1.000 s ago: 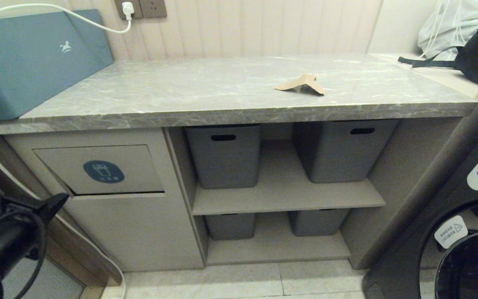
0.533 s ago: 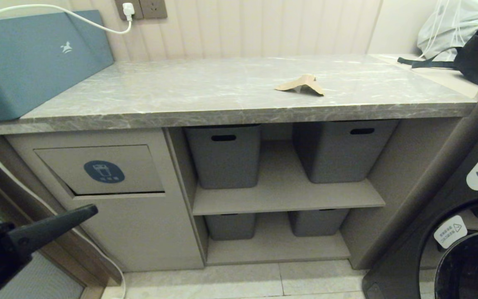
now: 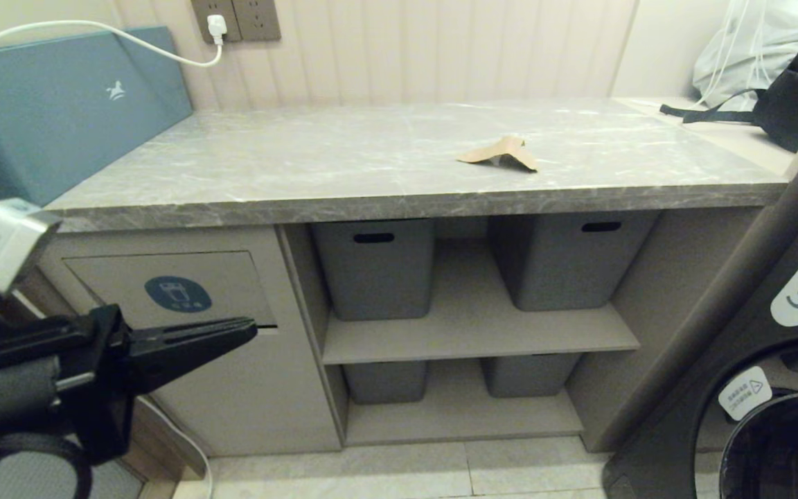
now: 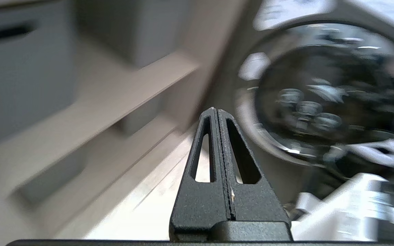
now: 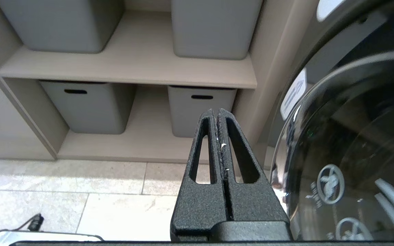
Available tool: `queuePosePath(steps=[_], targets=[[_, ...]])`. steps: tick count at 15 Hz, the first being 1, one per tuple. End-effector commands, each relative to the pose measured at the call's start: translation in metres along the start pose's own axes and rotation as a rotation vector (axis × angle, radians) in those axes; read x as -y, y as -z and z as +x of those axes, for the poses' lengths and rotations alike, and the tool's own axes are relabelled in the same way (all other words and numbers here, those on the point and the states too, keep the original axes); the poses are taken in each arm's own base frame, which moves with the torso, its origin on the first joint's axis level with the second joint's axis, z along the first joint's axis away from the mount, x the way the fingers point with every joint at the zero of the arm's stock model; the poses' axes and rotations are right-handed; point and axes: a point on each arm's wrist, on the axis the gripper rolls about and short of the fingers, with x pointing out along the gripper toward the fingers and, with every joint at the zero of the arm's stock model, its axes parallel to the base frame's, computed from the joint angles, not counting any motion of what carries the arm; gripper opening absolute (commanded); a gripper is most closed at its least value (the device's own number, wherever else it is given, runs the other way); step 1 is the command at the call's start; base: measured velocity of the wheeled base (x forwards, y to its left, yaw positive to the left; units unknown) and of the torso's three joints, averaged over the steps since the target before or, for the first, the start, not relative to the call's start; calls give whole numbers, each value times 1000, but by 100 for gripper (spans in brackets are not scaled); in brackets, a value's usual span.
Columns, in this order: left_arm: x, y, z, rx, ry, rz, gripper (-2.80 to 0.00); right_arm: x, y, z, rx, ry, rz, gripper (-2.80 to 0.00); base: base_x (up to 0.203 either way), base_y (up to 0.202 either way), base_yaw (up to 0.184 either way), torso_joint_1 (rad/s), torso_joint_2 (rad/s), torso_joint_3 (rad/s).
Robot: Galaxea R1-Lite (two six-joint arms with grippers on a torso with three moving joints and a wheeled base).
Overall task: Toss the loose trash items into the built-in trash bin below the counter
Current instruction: Pick up the garbage
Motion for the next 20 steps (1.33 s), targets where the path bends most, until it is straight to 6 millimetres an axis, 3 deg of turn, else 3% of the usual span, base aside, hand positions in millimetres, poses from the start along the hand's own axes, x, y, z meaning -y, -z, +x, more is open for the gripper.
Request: queuePosePath(steps=[1,5,8,11,13,15,17,20], targets=[[-10,13,-4,-24,-126,-31,-280,0,0,0,1,-5,-3,-280,0,0,0,156,-408,-248],[-31,42,-62,14,-604,-91,-280,0,0,0,1,-3,-2,-280,0,0,0,192,-463,-269],[-7,89,-100,35,-833,-130,-280,0,0,0,0,0,2,-280,0,0,0,218,-495,-281],[11,122,-109,-29,-892,-141,-280,0,0,0,1,-3,-3,-280,0,0,0,219,-494,-271],[14,139,-114,-189,-1074,-174,-280,0,0,0,0,0,3,-280,0,0,0,93,-204,-107],[21,155,-118,-321,-1136,-242,-280,0,0,0,0,0,3,-280,0,0,0,36,-65,-33],[25,163,-119,-399,-1115,-286,-280,0,0,0,-1,0,0,-280,0,0,0,7,-15,-4],[28,163,-113,-444,-921,-204,-280,0,0,0,1,-4,-2,-280,0,0,0,0,0,0]])
